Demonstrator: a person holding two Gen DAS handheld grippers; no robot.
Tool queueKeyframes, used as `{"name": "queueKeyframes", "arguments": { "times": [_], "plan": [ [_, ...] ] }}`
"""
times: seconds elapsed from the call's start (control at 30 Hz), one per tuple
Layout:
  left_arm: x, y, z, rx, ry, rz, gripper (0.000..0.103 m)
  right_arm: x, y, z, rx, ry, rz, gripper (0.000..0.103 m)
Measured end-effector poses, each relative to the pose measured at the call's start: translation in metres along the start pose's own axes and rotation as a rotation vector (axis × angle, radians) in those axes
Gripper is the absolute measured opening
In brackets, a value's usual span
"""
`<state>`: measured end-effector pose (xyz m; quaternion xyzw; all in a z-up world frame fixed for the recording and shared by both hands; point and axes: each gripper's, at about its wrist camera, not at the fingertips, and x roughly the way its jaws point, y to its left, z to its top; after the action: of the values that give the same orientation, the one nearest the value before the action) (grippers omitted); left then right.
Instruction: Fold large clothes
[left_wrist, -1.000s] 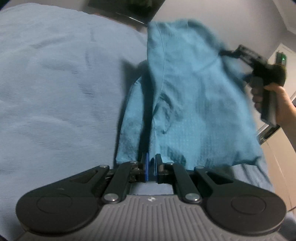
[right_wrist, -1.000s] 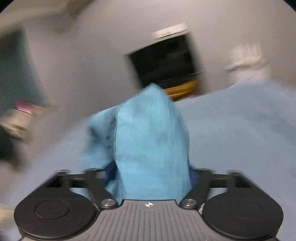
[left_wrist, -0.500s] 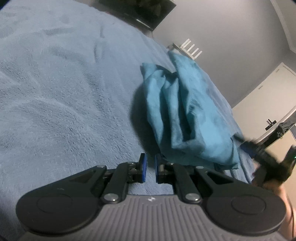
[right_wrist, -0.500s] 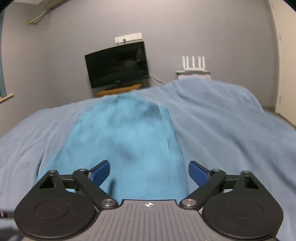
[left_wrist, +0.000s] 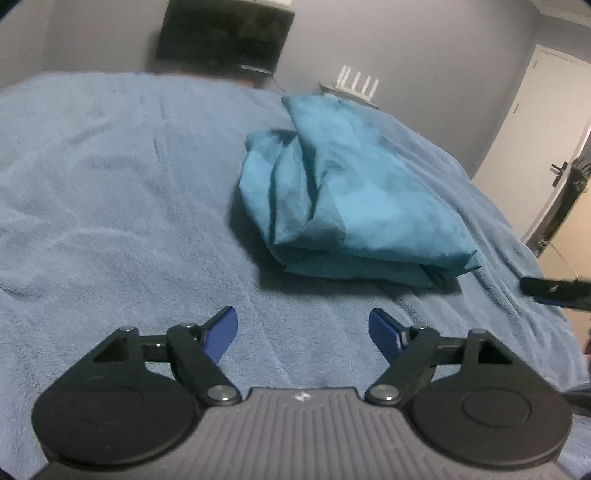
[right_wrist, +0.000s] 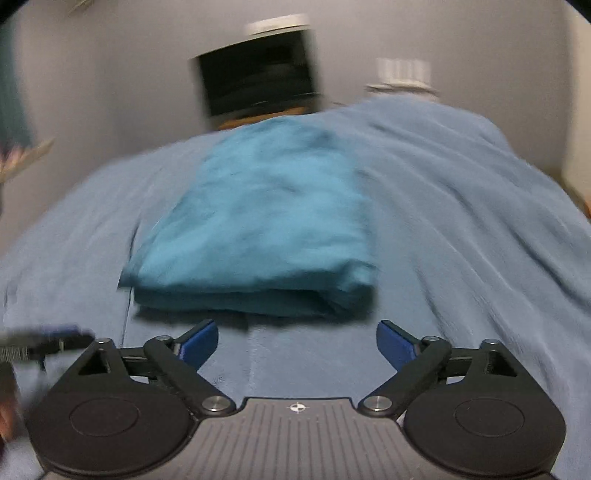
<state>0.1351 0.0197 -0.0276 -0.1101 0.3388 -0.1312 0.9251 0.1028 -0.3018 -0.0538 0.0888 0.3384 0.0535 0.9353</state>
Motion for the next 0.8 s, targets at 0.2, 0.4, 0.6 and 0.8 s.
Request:
{"name": "queueKeyframes", "arguments": {
  "times": [0.2,0.4,0.6,0.8],
  "plan": [
    [0.0,-0.038,-0.011,0.06,0.022,0.159,0.1,-0.004,0.002,-0.009,0.055,-0.071,-0.145,0.103],
    [-0.002,-0.054,-0.035,0.154,0.069,0.233,0.1,0.01,0.021,-0.014,-0.087,-0.04,-0.138,0.103],
    [-0.007,-0.051,-0.038,0.139,0.05,0.249,0.1,-0.003,0.028,-0.015,-0.124,-0.057,-0.123,0.103],
    [-0.013,-0.05,-0.04,0.135,0.039,0.249,0.1,-0.012,0.035,-0.016,-0.148,-0.062,-0.12,0.103]
  ]
}}
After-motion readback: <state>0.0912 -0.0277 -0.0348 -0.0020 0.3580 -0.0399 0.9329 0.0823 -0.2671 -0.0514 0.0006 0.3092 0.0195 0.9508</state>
